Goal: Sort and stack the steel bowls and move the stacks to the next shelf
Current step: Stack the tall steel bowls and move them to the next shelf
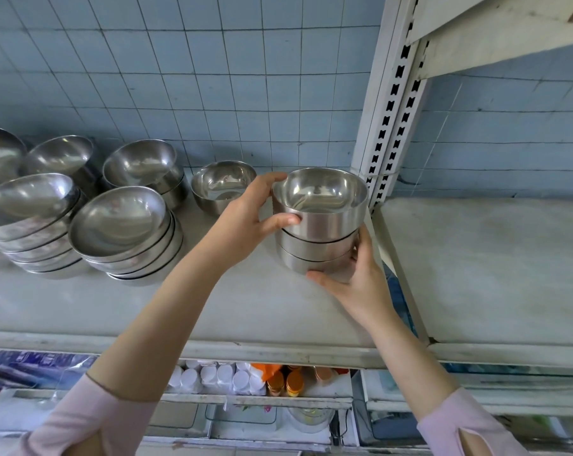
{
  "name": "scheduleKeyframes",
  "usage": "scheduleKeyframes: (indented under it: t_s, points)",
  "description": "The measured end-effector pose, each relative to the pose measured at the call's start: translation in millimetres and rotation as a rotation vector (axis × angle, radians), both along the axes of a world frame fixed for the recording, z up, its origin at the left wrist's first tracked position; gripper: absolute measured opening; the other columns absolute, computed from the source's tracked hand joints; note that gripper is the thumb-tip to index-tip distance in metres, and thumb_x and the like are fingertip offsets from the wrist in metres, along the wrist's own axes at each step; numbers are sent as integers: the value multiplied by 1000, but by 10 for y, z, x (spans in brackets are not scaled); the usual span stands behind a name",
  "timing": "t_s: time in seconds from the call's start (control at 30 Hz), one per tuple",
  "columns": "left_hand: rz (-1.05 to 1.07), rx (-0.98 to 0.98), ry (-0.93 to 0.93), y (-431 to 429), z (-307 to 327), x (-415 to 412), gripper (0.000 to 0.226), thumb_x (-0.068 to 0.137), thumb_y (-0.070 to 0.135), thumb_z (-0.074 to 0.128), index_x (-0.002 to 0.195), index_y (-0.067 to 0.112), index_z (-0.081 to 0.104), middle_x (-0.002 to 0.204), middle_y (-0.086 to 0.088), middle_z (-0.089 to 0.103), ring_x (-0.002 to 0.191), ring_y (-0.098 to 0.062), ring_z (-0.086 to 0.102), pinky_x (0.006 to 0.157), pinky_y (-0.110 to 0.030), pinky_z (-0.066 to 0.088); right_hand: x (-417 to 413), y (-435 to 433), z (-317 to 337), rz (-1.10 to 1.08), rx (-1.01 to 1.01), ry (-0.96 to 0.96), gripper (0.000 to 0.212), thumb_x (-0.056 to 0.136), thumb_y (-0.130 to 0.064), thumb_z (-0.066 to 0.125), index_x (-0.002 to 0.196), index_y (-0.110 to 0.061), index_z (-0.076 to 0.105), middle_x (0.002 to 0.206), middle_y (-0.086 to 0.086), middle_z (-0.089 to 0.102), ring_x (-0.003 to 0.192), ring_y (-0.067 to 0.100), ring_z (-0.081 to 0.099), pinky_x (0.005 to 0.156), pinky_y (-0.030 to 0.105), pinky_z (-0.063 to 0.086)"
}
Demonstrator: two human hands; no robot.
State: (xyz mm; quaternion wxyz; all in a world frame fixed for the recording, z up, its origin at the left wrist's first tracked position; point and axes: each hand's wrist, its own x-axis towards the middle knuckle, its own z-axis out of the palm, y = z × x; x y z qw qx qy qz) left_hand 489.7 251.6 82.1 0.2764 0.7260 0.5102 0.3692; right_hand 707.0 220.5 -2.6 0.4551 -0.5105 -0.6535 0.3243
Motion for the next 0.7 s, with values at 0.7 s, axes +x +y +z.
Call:
scheduleKeyframes:
  t_s: [0.7]
  points:
    - [385, 55, -177, 91, -404, -223, 97, 79, 46, 72, 153, 18, 15, 162, -3, 12, 149, -14, 10, 121, -41, 18, -49, 74, 14, -56, -50, 49, 112, 65, -37, 91, 153, -30, 23, 140, -18, 51, 112, -26, 44, 88, -4, 35]
